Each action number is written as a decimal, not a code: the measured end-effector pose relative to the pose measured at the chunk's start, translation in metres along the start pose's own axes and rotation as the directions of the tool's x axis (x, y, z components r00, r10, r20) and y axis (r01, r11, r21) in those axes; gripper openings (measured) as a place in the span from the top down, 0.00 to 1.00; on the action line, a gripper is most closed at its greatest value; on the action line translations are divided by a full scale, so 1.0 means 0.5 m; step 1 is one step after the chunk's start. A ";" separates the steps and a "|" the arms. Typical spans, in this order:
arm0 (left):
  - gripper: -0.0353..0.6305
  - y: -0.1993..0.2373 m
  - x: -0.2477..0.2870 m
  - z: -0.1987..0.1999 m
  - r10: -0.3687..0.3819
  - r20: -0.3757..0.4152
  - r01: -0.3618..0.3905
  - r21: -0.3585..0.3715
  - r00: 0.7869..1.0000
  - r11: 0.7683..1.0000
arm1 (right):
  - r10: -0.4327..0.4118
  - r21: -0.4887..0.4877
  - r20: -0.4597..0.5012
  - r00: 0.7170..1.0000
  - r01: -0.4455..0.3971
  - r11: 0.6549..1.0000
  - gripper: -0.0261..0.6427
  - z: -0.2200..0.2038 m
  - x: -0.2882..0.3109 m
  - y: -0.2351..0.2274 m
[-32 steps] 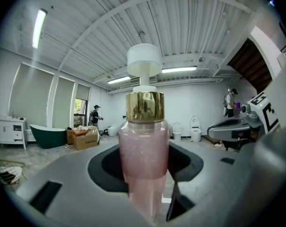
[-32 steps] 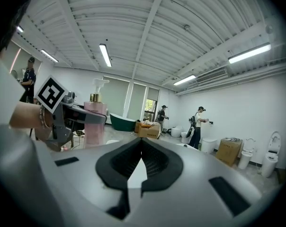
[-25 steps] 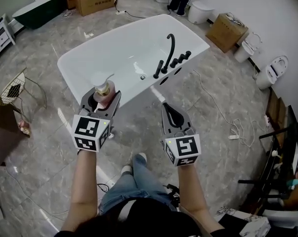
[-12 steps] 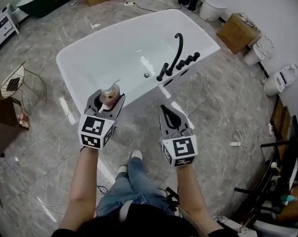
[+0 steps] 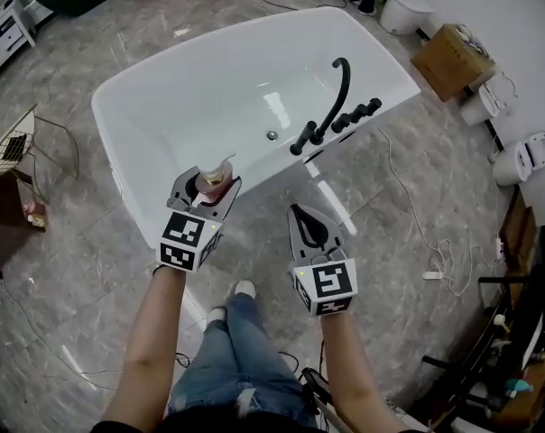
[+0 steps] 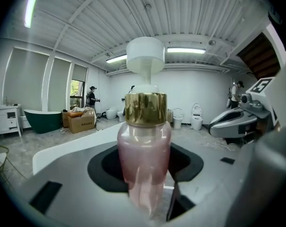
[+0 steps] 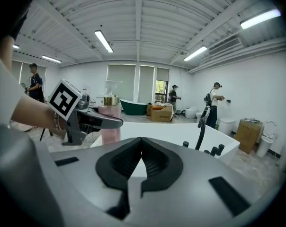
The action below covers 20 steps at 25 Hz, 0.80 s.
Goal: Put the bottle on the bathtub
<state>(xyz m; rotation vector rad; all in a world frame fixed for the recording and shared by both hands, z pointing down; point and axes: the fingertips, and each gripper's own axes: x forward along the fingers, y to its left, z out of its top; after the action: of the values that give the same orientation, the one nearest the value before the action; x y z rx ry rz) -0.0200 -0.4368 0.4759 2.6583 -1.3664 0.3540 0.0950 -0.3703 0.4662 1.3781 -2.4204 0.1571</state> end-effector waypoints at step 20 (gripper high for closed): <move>0.62 0.064 0.247 -0.272 0.023 -0.214 -0.032 -0.038 0.977 0.999 | -0.023 0.223 -0.085 0.996 0.042 0.974 0.94 -0.186 0.130 -0.080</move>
<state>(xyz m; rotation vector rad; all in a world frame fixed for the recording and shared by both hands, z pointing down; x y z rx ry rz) 0.0031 -0.5219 0.6402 2.4852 -1.3298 0.5889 0.1216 -0.4191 0.5727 1.4740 -2.3684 0.4831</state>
